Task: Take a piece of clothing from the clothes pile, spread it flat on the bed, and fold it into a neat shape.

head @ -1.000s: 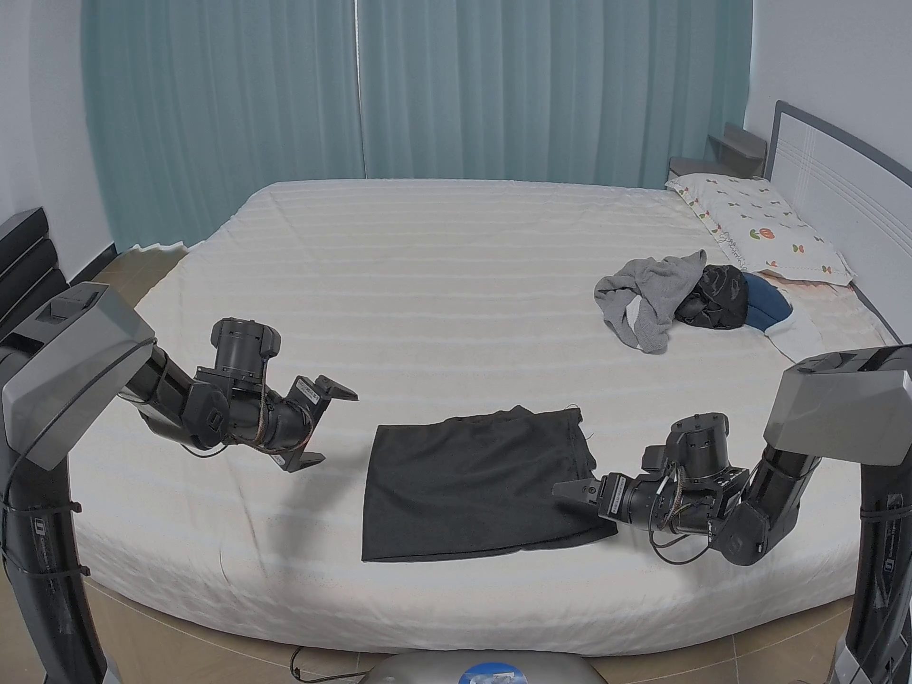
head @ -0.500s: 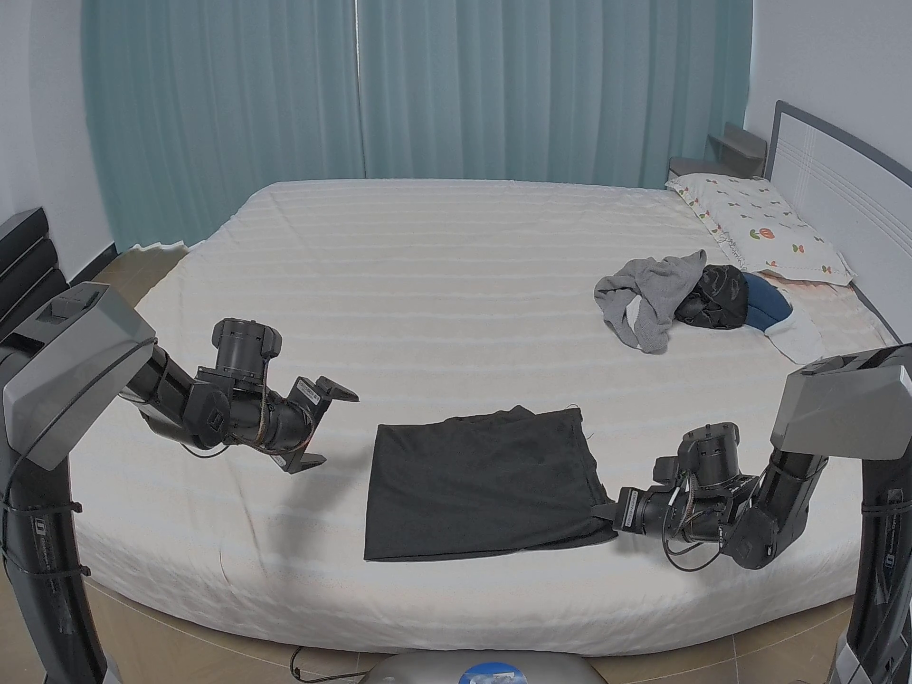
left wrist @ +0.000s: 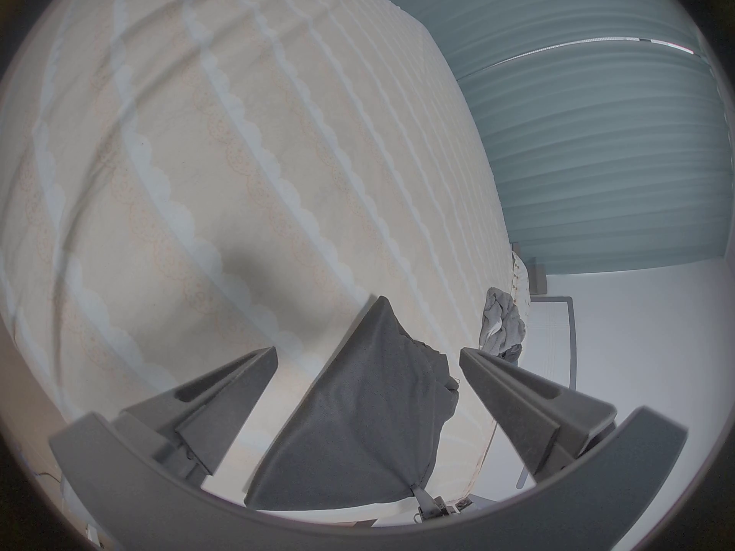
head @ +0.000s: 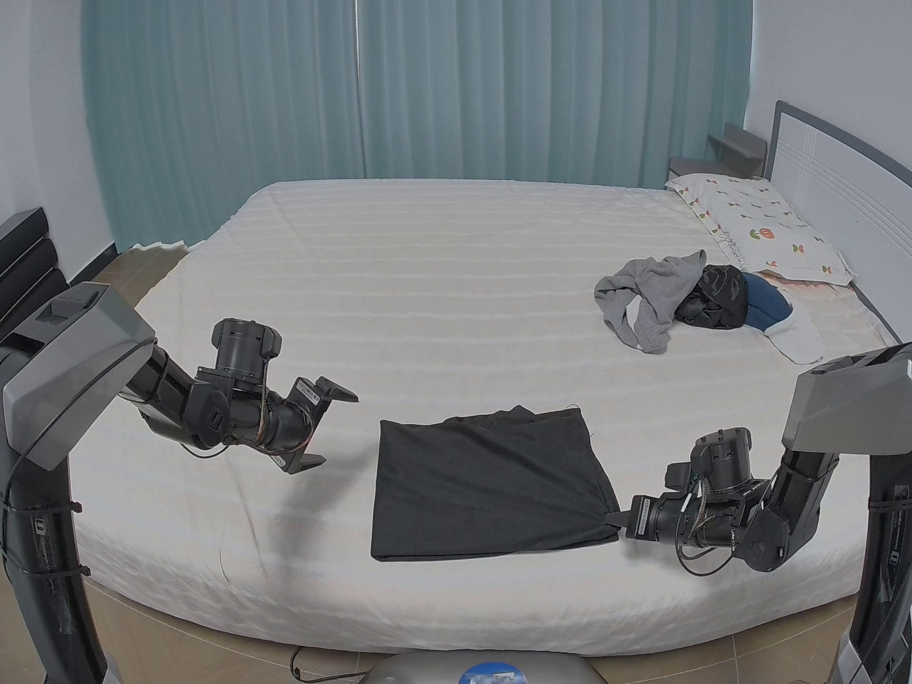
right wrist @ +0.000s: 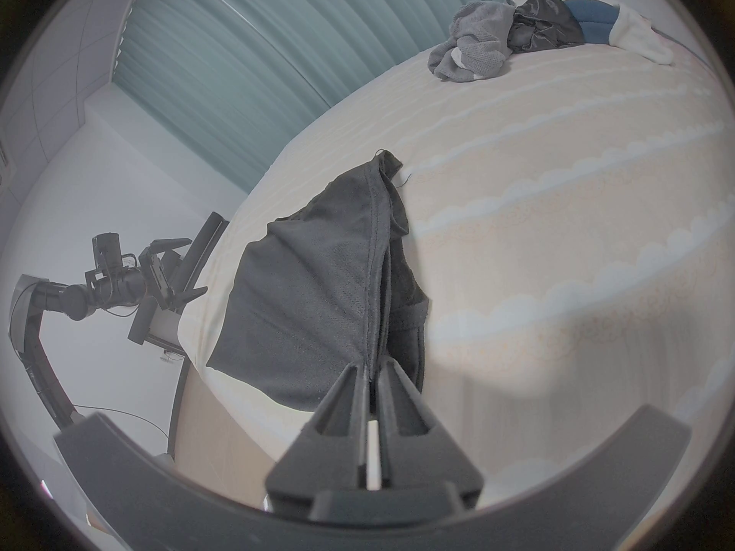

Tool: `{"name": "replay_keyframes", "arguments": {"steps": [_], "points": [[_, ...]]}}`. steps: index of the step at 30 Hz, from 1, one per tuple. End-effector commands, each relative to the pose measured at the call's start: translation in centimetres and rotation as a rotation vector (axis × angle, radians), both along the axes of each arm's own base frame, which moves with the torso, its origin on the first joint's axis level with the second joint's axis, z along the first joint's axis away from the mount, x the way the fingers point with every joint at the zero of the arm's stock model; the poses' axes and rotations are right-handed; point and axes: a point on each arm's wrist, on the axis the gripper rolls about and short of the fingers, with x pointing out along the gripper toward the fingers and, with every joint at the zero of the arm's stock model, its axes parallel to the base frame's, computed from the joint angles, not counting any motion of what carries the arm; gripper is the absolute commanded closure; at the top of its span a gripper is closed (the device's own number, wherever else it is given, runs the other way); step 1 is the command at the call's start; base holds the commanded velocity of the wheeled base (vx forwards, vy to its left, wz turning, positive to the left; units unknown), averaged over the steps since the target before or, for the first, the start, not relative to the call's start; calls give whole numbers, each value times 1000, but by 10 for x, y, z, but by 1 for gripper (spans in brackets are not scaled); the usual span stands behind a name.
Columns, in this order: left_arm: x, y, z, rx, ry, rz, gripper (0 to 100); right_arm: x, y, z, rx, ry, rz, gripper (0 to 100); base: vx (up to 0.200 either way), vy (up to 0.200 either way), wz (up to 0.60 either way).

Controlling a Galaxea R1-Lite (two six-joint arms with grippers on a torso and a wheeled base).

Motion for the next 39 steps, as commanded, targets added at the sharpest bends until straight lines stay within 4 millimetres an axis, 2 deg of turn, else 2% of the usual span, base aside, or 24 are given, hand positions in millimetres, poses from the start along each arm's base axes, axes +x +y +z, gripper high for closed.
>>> {"name": "replay_keyframes", "arguments": {"steps": [1,8,10,11,12,16,21,26,37,38,39], "points": [[0,0,0,1,0,1,0,5,-2,2,8,-16,-9,0,0,0,0],[0,0,0,1,0,1,0,38,2,18,70,-123,-46,0,0,0,0],[0,0,0,0,0,0,0,65,5,26,108,-171,-77,0,0,0,0],[0,0,0,0,0,0,0,65,5,26,108,-171,-77,0,0,0,0],[-1,0,0,1,1,1,0,81,9,30,122,-169,-88,0,0,0,0],[-1,0,0,1,1,1,0,99,22,23,154,-100,-104,0,0,0,0],[-2,0,0,1,3,1,0,116,27,27,186,-120,-112,0,0,0,0],[-2,0,0,2,4,1,0,131,30,10,177,-86,-128,0,0,0,0],[-1,0,0,2,2,0,0,147,33,4,185,-115,-129,0,0,0,0],[-1,0,0,2,2,0,0,147,33,4,185,-117,-130,100,0,0,0],[-1,0,0,2,2,0,0,148,33,4,185,-119,-128,100,0,0,0]]}}
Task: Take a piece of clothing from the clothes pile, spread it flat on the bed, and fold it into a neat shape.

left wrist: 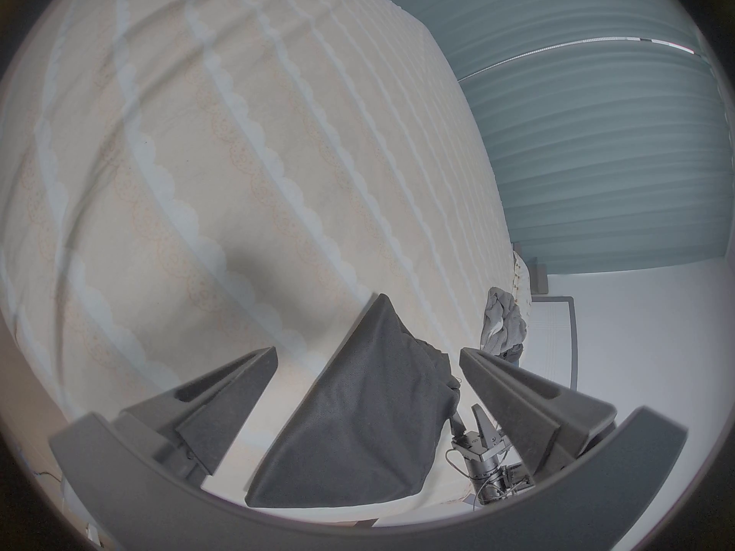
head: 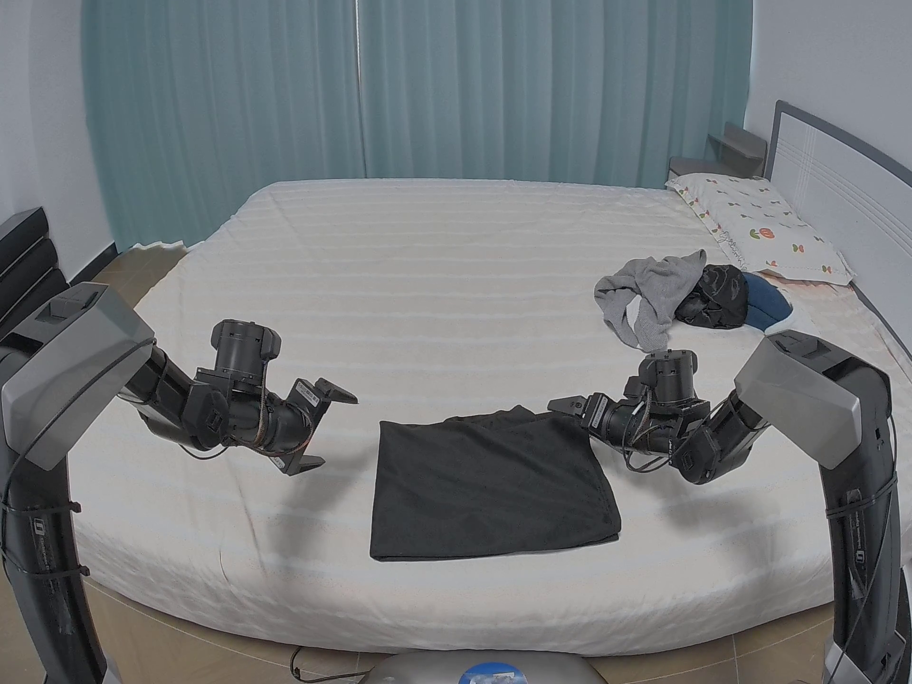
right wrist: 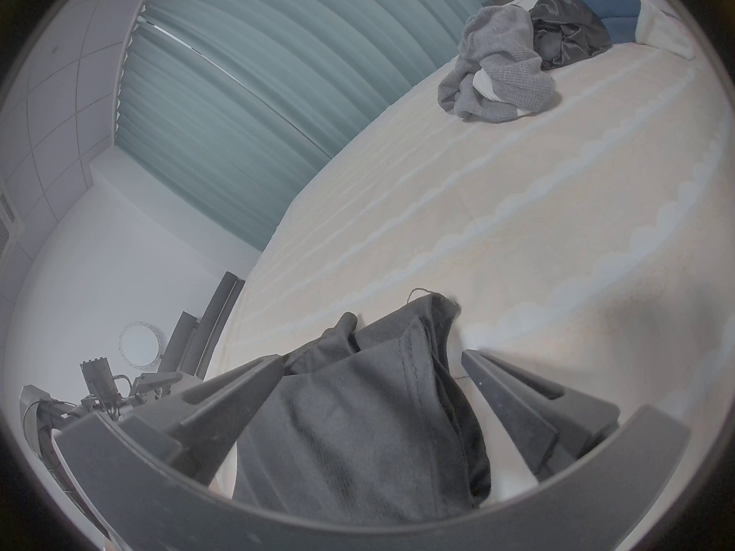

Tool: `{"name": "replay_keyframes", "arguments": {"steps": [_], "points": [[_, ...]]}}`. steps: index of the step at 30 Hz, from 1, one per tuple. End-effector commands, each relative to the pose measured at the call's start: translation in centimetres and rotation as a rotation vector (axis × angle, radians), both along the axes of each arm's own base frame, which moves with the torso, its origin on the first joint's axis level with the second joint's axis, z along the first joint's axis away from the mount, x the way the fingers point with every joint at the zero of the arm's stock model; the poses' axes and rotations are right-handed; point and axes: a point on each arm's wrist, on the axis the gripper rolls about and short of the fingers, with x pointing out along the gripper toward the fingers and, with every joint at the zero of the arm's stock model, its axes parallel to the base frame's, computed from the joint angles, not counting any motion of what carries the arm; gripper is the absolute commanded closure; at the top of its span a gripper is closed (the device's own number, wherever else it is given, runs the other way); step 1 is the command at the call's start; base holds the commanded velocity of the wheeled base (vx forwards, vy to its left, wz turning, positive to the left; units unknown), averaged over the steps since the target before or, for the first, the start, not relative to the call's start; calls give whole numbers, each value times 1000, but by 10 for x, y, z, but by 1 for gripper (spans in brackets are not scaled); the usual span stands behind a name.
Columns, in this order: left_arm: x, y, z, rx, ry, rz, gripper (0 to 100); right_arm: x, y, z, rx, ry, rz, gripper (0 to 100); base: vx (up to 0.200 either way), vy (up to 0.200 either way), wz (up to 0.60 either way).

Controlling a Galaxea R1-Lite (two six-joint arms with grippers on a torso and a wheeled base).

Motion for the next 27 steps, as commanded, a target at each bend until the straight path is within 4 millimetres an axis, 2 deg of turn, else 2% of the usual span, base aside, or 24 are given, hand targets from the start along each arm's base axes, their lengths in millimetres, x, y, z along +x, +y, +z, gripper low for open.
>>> {"name": "replay_keyframes", "arguments": {"steps": [1,10,19,27], "points": [[0,0,0,0,-2,0,0,4,1,-6,-1,-1,0,100,0,0,0],[1,0,0,0,-2,0,0,6,-3,-3,-9,-14,-7,100,0,0,0],[2,0,0,0,-7,-1,0,17,-24,9,2,-55,-58,100,0,0,0],[4,-1,-2,5,-13,-4,0,20,-27,4,1,-48,-68,100,0,0,0]]}}
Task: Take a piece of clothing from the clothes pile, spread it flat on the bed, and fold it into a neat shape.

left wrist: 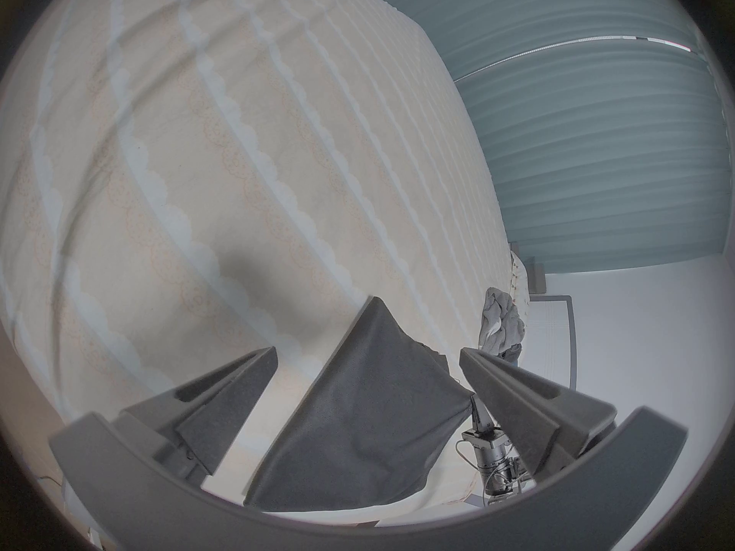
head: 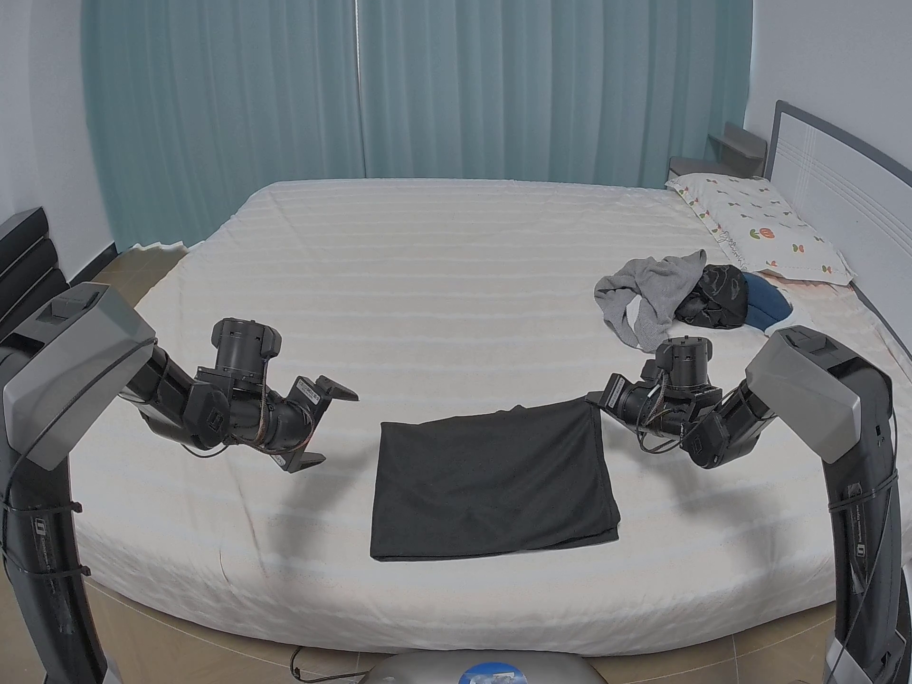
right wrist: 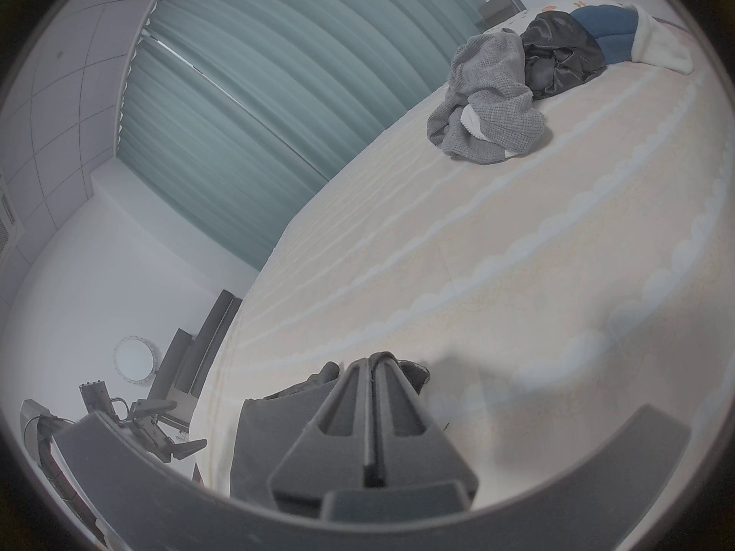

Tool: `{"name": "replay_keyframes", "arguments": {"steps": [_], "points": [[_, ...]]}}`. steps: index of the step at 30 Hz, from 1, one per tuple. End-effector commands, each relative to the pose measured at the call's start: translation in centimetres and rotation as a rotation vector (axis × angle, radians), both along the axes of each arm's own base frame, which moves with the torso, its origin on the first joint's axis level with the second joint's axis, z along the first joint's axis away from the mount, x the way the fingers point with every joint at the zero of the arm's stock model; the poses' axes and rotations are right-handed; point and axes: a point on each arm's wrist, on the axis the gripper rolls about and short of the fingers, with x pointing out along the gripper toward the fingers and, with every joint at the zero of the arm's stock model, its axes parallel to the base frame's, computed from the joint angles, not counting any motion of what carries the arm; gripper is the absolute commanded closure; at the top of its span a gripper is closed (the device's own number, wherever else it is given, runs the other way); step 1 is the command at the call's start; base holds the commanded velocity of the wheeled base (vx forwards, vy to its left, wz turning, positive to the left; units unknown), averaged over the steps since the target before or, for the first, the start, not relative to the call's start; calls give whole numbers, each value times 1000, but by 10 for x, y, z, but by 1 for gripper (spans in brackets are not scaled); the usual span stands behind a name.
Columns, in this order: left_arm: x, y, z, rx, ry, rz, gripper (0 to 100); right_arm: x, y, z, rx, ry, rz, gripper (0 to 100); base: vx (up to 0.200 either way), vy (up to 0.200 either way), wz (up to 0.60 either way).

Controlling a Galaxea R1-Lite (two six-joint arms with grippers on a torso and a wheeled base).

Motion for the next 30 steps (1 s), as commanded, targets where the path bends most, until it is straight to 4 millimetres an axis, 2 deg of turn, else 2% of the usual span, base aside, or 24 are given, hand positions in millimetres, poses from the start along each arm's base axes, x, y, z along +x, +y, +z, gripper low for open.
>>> {"name": "replay_keyframes", "arguments": {"steps": [1,8,12,18,24,27,30], "points": [[0,-4,-3,2,5,-7,0,0,-1,-4,-1,7,-1,100,0,0,0],[13,-23,0,35,-43,-26,0,-1,1,-6,-2,20,0,100,0,0,0],[24,-37,-6,125,-92,-76,0,-1,-1,-7,-1,25,-2,100,0,0,0],[39,-68,-39,258,-106,-87,0,-1,-1,-7,3,26,-4,100,0,0,0],[53,-73,-48,273,-136,-91,0,0,0,-7,4,23,-3,100,0,0,0],[60,-75,-58,283,-136,-84,0,0,1,-6,4,21,-1,100,0,0,0],[63,-76,-58,284,-137,-80,0,-1,2,-6,4,23,2,100,0,0,0]]}}
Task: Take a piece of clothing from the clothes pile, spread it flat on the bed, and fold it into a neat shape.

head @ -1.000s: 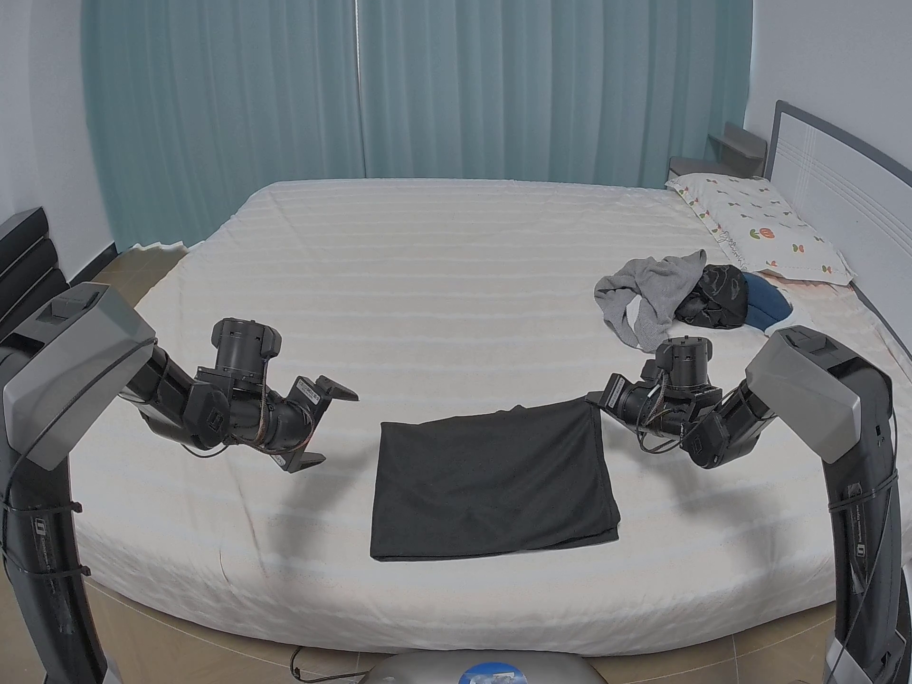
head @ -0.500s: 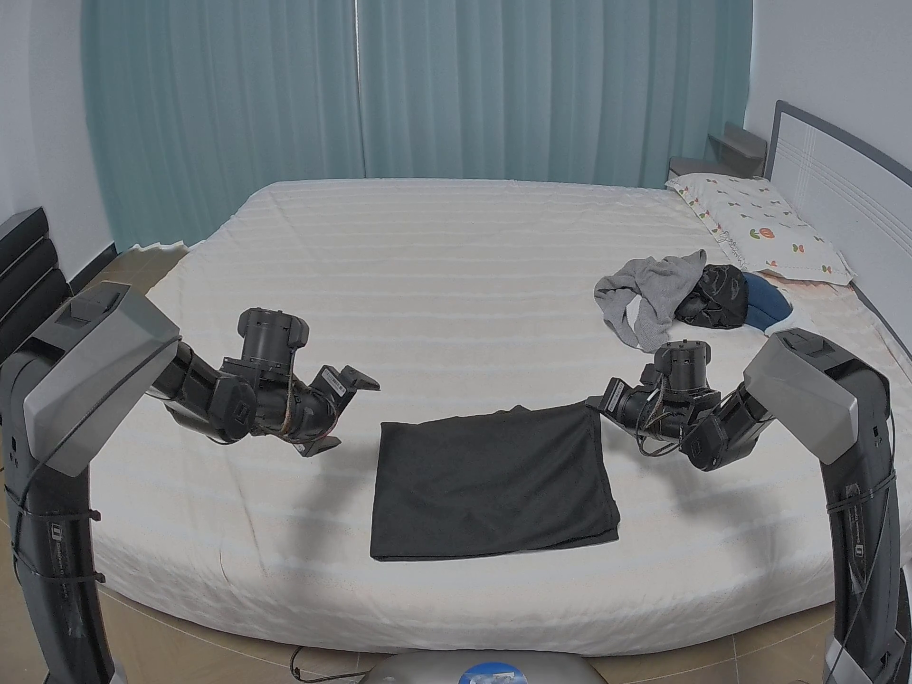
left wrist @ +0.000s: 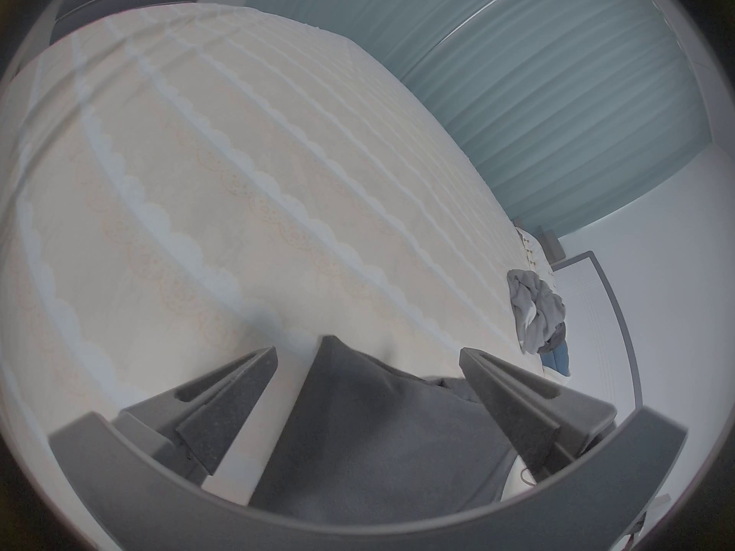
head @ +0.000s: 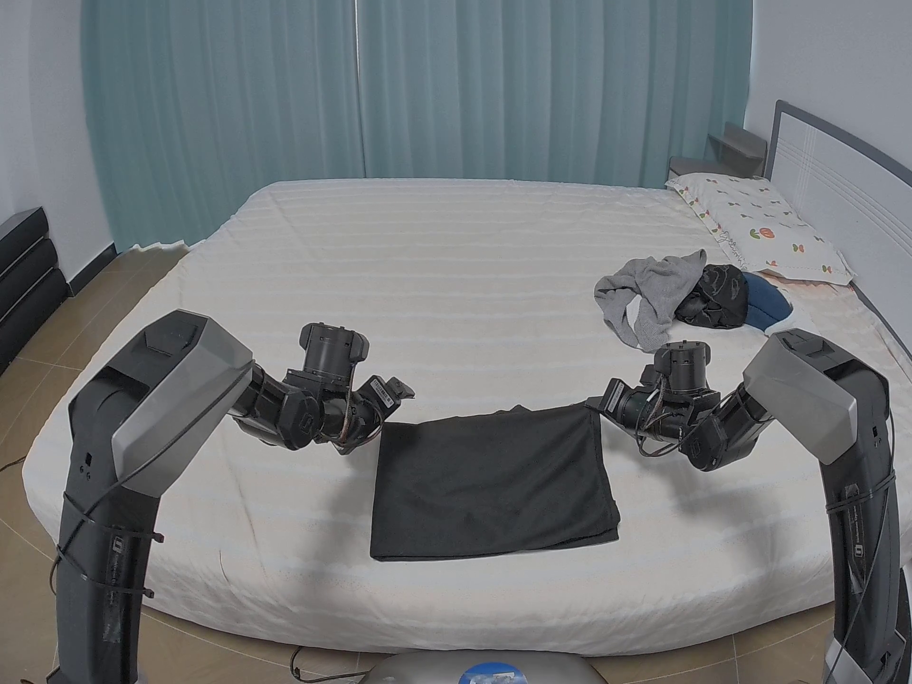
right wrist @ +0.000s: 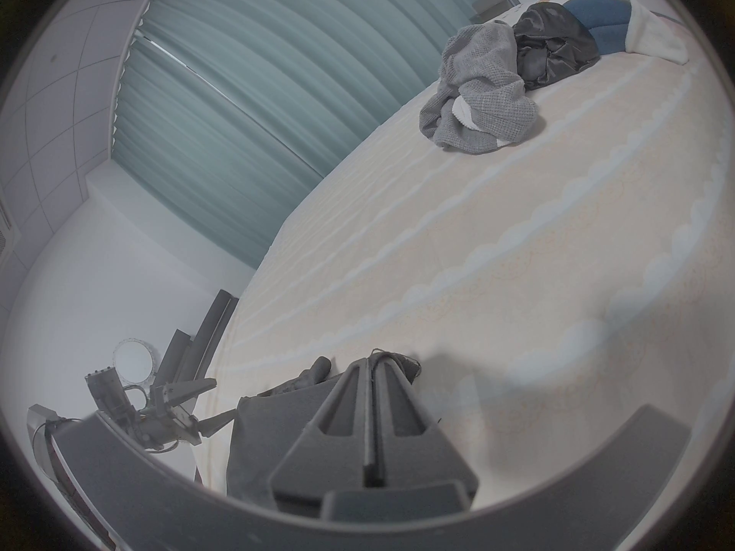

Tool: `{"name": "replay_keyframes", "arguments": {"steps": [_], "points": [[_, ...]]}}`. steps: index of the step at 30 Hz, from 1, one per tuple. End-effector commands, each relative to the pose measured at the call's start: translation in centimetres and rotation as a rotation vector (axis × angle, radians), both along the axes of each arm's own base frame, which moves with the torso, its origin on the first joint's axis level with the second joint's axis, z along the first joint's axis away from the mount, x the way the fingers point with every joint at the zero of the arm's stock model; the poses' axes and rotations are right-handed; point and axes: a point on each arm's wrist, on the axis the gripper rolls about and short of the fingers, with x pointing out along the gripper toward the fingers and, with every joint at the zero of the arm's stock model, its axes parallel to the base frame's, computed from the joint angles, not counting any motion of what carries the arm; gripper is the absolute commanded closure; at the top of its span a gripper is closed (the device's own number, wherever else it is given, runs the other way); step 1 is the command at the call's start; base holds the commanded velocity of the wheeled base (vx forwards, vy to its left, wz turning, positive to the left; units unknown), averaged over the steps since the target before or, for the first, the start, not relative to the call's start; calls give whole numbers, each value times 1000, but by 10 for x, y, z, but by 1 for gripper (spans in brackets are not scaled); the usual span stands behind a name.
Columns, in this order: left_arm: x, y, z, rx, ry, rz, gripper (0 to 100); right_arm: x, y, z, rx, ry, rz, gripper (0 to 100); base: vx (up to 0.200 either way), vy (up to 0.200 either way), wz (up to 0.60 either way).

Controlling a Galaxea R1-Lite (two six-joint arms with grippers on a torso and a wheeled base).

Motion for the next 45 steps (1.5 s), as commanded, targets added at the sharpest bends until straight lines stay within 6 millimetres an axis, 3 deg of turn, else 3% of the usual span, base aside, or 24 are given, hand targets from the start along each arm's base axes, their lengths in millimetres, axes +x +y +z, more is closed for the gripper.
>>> {"name": "replay_keyframes", "arguments": {"steps": [1,5,6,20,41,42,43,44,45], "points": [[5,-3,-19,9,24,0,0,0,2,1,0,-3,3,100,0,0,0],[10,-5,-20,7,16,0,0,1,1,1,1,-6,1,100,0,0,0],[11,-5,-21,7,14,1,100,1,1,1,1,-6,1,100,0,0,0],[12,-2,-19,23,3,55,100,5,-6,4,4,-24,-16,100,0,0,0],[12,-1,-16,-15,19,76,100,12,-3,-17,-28,-8,-55,100,0,0,0],[11,-2,-17,-14,22,74,0,11,-2,-17,-29,-6,-52,100,0,0,0],[10,-3,-18,-13,28,67,0,11,-2,-20,-29,-1,-53,100,0,0,0],[9,-3,-18,-13,28,66,0,11,-1,-20,-29,-1,-51,0,0,0,0],[9,-3,-18,-14,29,65,0,11,-1,-20,-28,-2,-53,0,0,0,0]]}}
